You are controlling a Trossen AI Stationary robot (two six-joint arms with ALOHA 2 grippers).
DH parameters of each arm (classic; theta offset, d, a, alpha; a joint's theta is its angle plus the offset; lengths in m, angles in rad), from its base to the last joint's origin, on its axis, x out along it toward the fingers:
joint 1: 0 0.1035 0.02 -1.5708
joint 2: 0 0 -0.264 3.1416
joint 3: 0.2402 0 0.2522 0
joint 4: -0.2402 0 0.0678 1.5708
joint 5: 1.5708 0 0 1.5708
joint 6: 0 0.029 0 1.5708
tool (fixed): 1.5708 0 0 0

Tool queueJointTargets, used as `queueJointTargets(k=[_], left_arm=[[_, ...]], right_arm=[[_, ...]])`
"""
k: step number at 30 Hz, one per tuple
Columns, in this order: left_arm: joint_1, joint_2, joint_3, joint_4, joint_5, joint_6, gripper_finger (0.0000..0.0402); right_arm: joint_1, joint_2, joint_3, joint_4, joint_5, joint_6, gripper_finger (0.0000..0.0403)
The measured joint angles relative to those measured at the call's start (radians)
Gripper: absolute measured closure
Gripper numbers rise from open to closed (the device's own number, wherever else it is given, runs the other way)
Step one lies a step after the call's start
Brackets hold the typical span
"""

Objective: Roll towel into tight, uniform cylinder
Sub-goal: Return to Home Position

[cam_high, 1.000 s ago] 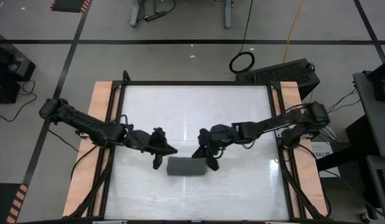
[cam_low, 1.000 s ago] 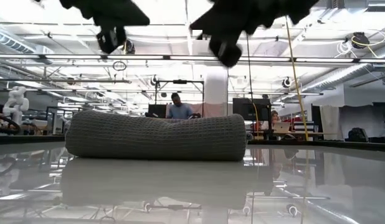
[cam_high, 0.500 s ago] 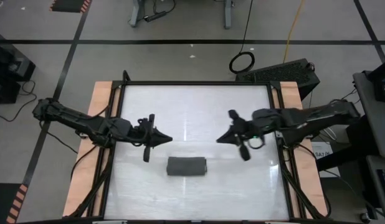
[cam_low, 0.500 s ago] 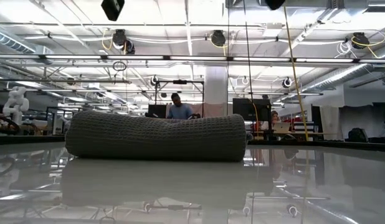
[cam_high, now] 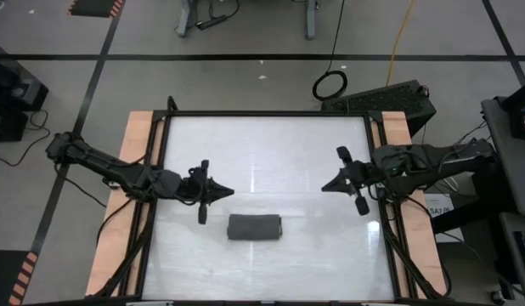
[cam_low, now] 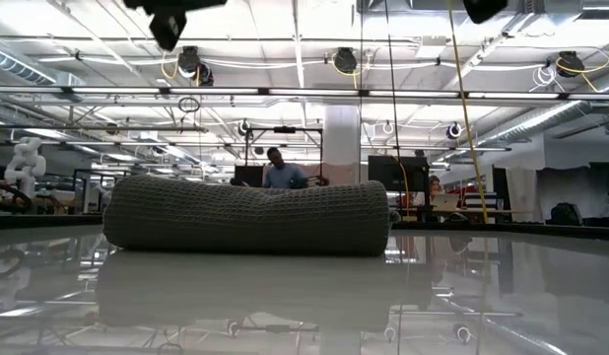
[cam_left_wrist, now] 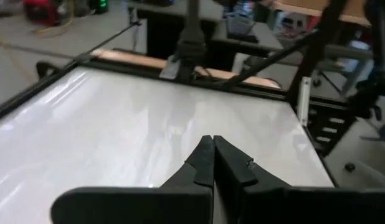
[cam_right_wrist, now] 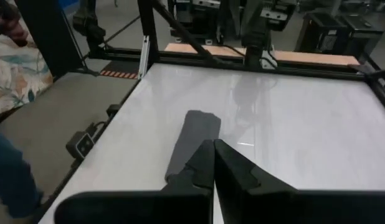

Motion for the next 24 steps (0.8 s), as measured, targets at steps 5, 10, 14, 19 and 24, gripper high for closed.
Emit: queueJointTargets(k=[5,10,14,19,24], left_arm=[[-0.009,0.000,-0.068,0.063,-0.025,-0.042,0.0400],[-0.009,-0.012,-0.131,0.080,-0.024,-0.044,0.0401],[-0.005,-0.019,-0.211,0.195,-0.015,-0.038,0.0401],[-0.001,-0.023,-0.335,0.363,0.028,-0.044,0.0401],[-0.001,-0.041,-0.413,0.474,0.035,-0.044,0.0401]], right_arm=[[0.000,-0.055,-0.113,0.034,0.000,0.023,0.0403],[0.014,-0.070,-0.164,0.071,-0.001,0.032,0.0403],[0.021,-0.093,-0.189,0.167,0.045,-0.037,0.0403],[0.021,-0.126,-0.235,0.226,0.103,0.016,0.0403],[0.022,-0.151,-0.351,0.318,0.100,0.092,0.0403]])
